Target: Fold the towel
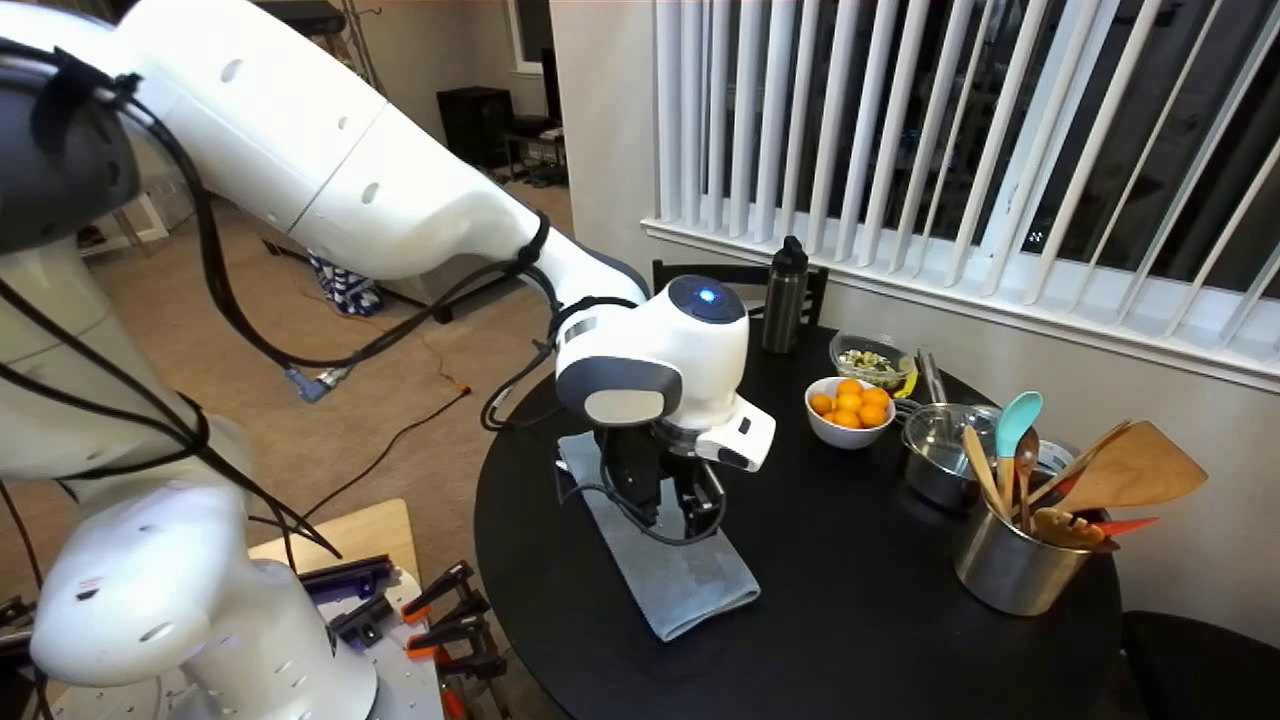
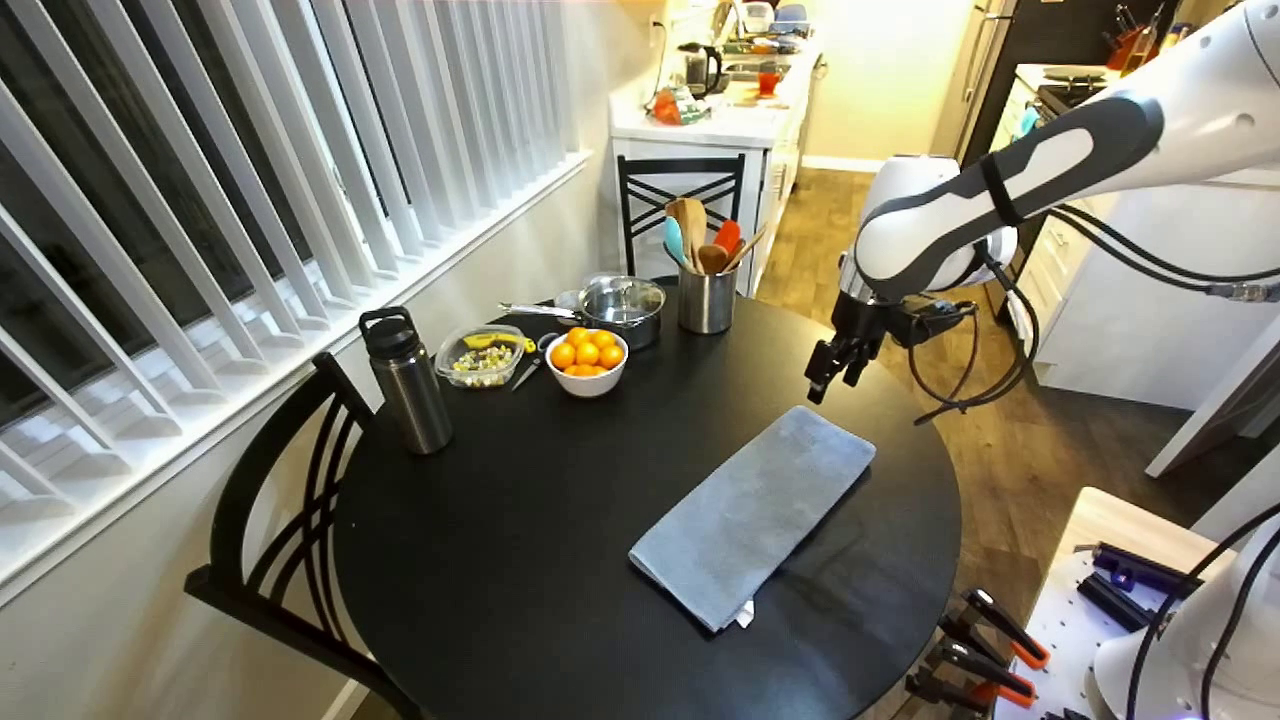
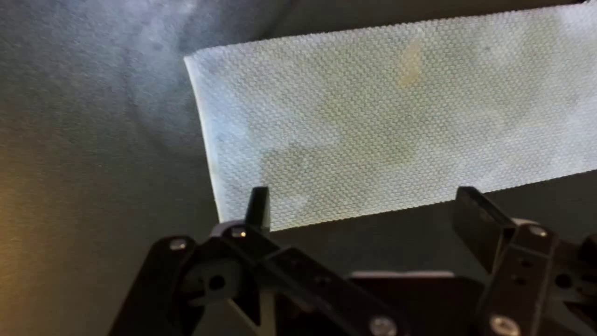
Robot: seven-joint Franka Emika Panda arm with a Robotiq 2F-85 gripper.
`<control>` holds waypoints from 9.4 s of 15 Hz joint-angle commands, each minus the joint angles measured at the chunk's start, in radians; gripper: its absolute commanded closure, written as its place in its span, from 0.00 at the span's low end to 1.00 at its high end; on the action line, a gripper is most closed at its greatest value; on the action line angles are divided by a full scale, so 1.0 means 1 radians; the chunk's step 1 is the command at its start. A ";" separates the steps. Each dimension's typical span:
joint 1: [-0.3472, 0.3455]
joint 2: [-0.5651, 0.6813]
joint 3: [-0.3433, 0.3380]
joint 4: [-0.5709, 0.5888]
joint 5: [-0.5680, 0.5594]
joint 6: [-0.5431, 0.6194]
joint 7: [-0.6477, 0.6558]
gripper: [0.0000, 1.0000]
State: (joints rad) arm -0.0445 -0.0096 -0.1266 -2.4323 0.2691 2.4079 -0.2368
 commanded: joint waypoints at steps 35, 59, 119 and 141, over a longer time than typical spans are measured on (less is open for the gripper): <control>-0.339 0.585 0.050 0.419 0.415 -0.287 -0.678 0.00; -0.310 0.548 0.073 0.372 0.406 -0.313 -0.686 0.72; 0.149 0.527 0.202 0.592 -0.184 -0.453 0.195 0.98; 0.163 0.564 0.219 0.627 -0.163 -0.450 0.220 0.18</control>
State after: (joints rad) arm 0.1237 0.5462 0.0878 -1.8289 0.1069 1.9901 -0.0413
